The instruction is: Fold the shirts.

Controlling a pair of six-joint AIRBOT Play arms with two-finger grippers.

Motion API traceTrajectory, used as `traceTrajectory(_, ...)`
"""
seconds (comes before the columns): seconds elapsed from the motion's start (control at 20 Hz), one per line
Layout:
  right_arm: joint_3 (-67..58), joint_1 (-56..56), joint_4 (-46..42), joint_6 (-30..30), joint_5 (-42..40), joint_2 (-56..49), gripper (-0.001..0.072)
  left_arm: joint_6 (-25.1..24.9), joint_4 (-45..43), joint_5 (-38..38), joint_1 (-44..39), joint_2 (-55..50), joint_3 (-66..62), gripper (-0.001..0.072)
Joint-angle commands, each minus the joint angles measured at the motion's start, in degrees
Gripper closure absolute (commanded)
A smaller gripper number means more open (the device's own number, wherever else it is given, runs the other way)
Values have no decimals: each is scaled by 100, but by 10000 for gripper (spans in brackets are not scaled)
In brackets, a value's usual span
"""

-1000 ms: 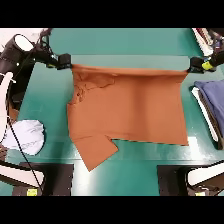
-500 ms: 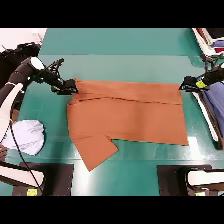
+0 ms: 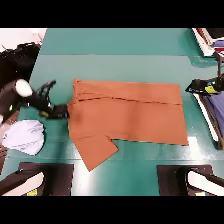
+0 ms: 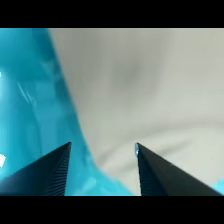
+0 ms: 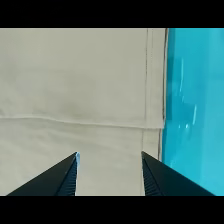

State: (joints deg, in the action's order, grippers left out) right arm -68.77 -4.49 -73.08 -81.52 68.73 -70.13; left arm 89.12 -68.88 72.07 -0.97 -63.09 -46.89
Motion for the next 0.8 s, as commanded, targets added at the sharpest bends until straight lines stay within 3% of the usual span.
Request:
traceTrajectory(0.0, 273, -2, 11, 17, -195, 385, 264, 114, 699, -122, -4, 1303, 1624, 226)
traceTrajectory(0.25, -55, -2, 210, 20, -42, 393, 265, 55, 1390, -595, -7, 1626, 2658, 226)
traceTrajectory(0.4, -203, -2, 306, 17, 4, 391, 264, -273, 1843, -1021, -7, 1624, 2817, 226)
traceTrajectory(0.6, -199, -2, 304, 17, 247, 411, 265, -249, 1864, -1482, -590, 1624, 2828, 226)
traceTrajectory(0.75, -188, -50, 289, 20, 645, 411, 265, 59, 1880, -1926, -1034, 1624, 2815, 228)
